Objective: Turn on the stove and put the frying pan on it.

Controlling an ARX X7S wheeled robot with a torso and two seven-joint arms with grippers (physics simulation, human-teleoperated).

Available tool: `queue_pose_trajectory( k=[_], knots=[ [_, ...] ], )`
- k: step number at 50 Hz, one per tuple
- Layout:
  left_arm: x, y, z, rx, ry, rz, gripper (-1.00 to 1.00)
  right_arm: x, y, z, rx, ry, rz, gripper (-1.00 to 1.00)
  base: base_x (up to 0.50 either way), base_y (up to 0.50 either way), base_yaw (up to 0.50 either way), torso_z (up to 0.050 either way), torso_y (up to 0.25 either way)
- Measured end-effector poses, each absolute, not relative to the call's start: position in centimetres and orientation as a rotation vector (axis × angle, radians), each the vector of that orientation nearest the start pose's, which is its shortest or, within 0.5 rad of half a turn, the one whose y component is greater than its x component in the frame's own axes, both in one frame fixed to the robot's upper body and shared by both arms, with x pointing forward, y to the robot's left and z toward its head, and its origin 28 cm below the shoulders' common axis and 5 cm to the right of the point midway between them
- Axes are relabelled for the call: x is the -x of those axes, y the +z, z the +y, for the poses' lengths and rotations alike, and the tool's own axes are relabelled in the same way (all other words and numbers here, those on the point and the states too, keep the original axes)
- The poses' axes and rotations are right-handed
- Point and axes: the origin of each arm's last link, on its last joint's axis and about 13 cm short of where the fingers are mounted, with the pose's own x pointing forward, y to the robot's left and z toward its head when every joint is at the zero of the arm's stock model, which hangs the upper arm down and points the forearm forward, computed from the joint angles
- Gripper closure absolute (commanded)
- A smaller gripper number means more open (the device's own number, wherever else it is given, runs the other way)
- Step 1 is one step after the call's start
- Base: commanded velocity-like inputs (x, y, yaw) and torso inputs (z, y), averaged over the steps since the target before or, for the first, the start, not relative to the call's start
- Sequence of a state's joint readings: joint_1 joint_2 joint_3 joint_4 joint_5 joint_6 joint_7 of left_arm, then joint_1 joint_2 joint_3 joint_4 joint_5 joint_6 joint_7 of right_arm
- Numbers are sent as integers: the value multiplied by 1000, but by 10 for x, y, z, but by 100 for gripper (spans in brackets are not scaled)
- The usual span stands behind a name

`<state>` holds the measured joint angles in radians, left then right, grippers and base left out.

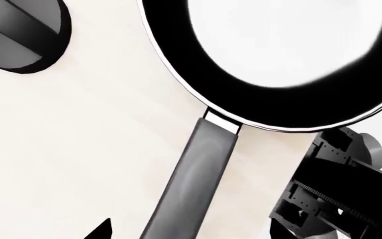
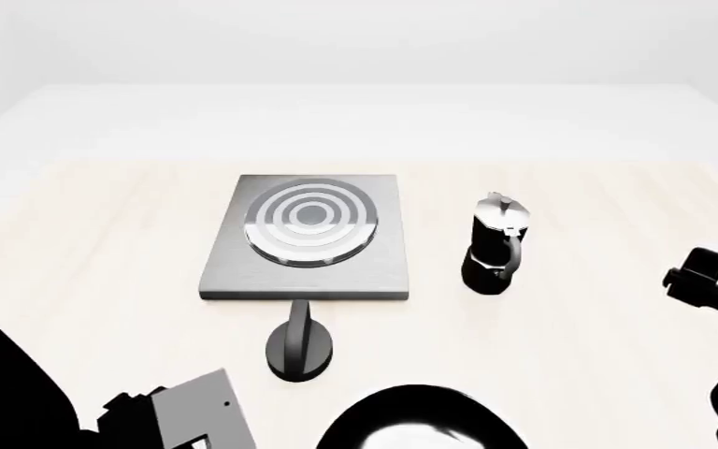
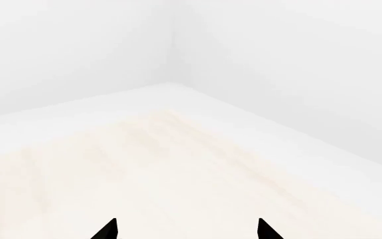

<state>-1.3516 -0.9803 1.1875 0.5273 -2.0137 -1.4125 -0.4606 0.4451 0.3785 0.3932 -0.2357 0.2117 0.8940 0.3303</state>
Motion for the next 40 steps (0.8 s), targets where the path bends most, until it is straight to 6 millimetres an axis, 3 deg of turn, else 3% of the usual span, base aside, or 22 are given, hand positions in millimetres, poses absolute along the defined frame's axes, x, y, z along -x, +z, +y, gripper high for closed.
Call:
queue_pose_trajectory(
  k=[40],
  knots=[
    [-206, 176, 260, -566, -952, 1220, -100, -254, 147, -248, -10, -695, 108, -100, 0, 0, 0, 0, 0]
  ],
)
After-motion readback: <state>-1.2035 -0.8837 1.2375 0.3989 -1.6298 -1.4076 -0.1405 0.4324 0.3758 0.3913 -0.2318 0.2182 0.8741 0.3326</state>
